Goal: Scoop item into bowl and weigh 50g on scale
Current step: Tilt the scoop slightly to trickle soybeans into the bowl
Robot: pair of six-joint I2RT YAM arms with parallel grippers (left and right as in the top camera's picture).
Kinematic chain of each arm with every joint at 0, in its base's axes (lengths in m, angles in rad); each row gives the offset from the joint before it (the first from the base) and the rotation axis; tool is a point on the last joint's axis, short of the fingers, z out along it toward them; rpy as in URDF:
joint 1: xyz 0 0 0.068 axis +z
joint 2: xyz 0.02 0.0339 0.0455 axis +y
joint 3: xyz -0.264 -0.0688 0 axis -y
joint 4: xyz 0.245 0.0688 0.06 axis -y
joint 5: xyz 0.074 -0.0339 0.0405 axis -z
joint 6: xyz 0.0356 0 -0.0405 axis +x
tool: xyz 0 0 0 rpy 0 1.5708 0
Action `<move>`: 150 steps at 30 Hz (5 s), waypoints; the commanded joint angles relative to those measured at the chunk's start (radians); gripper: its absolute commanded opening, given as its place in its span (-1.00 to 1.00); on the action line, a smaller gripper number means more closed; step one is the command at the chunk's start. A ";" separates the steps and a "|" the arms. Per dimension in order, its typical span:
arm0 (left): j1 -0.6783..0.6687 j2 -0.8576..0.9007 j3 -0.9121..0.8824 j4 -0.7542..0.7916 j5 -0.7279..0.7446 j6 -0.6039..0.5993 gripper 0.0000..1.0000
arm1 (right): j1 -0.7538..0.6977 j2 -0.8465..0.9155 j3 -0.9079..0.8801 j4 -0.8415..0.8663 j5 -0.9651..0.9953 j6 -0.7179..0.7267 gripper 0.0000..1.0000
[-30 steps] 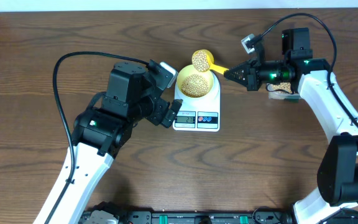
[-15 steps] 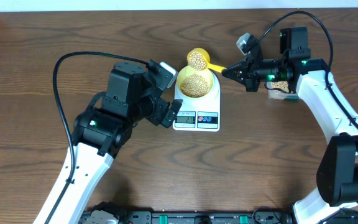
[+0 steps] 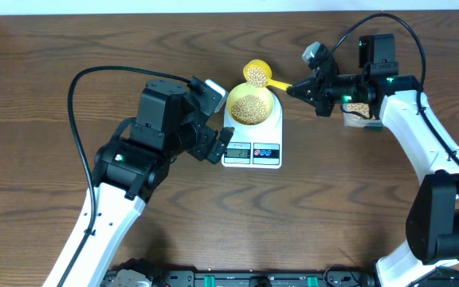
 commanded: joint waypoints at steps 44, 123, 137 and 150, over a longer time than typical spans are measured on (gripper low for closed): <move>0.005 0.001 -0.007 -0.001 0.015 0.006 0.99 | 0.007 0.000 -0.006 -0.001 -0.009 0.038 -0.98; 0.005 0.001 -0.007 -0.001 0.015 0.006 0.99 | 0.007 0.000 -0.006 0.030 -0.046 -0.280 -0.98; 0.005 0.001 -0.007 -0.001 0.015 0.006 0.99 | 0.007 0.000 -0.006 -0.004 -0.047 0.071 -0.98; 0.005 0.001 -0.007 -0.001 0.015 0.006 0.99 | 0.007 0.000 -0.006 -0.008 -0.047 0.108 -0.98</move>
